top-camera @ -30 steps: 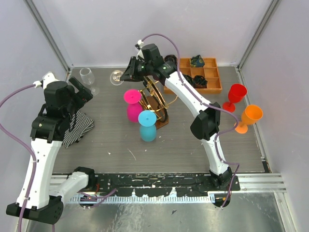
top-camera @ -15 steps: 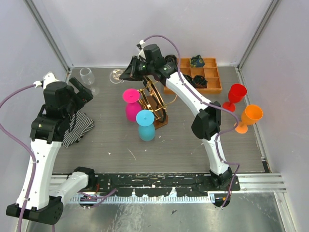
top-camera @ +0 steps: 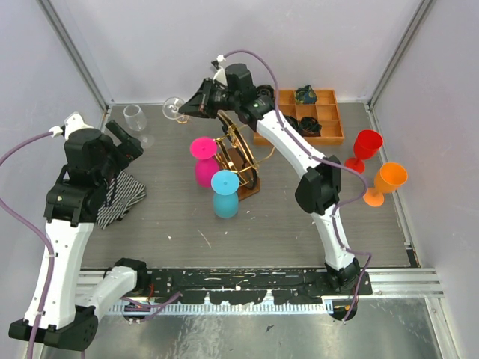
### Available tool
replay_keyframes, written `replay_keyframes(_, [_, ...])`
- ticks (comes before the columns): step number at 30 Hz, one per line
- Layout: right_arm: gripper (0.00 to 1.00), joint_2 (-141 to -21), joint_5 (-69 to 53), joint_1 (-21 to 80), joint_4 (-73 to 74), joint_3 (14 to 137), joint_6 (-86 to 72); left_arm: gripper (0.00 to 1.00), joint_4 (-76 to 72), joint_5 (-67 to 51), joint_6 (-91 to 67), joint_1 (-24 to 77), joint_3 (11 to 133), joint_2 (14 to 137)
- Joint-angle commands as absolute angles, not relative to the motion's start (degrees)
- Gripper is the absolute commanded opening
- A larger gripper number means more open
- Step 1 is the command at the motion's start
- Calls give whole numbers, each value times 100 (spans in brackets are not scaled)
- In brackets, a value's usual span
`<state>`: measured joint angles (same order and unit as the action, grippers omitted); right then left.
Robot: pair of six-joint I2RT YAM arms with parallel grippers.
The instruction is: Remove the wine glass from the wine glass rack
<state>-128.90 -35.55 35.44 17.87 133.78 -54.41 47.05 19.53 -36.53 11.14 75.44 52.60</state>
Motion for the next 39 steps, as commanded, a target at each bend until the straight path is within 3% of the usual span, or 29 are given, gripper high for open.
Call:
replay_keyframes(1, [1,-12707,-3283,3390,1065,13532,-5363,96,4693,1986,-3491,1116,7587,5165])
replay_keyframes(10, [1,-11828,-3709,3075,1254,12753,-5197,96,4645,1916,-3582,1112,7488,5182])
replay_keyframes(16, [1,-10551,-3471,3226,1566,11374,-4565,96,4693,1907,-3569,1114,7514,5225])
replay_keyframes(26, [1,-10213,-3739,3292,2362,12013,-4116,96,4865,1808,-3576,1112,7638,5234])
replay_keyframes(33, [1,-9996,-3684,3495,3473,12711,-2420,98,4887,1668,-3375,1109,8206,5519])
replay_keyframes(39, [1,-8838,-2644,4498,3357,11826,-29,99,5080,975,-2964,1115,9388,6307])
